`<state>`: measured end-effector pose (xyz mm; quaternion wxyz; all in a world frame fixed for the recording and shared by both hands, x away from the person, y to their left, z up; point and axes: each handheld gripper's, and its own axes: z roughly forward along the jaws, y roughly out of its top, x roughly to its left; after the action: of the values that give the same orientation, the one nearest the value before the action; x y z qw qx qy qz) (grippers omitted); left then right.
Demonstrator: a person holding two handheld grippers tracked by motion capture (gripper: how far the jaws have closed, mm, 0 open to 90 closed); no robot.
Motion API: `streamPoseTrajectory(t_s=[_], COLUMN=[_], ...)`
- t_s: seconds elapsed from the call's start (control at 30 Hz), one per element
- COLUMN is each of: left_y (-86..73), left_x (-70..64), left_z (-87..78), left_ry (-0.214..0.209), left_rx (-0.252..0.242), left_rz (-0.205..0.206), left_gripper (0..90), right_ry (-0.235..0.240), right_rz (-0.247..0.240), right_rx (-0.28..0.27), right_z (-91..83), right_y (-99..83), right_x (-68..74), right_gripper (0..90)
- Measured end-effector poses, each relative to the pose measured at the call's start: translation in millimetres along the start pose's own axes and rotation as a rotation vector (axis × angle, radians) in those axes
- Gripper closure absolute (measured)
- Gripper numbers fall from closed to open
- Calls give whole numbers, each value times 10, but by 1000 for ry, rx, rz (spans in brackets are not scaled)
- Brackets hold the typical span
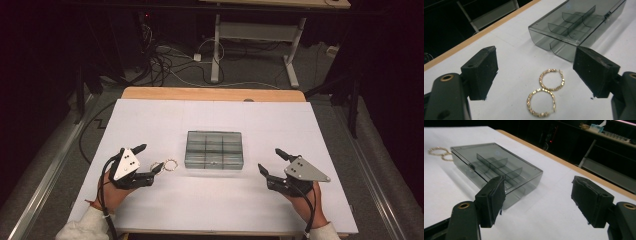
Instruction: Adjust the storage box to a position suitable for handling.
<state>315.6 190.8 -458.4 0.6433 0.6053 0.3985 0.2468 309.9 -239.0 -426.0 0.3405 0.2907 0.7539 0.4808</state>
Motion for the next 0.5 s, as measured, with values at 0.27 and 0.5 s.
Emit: streamPoseTrajectory(t_s=[0.27,0.5], left_y=[-188,-307], left_x=[48,2], left_z=[-208,-277], left_ry=[16,39], left_rx=[55,117], left_rz=[-20,-11], left_gripper=[194,194], right_ry=[-1,31], right_rz=[-5,-23], right_rx=[20,48], right_z=[-102,-103], right_y=[-135,-242], right_x=[54,131], right_gripper=[288,470])
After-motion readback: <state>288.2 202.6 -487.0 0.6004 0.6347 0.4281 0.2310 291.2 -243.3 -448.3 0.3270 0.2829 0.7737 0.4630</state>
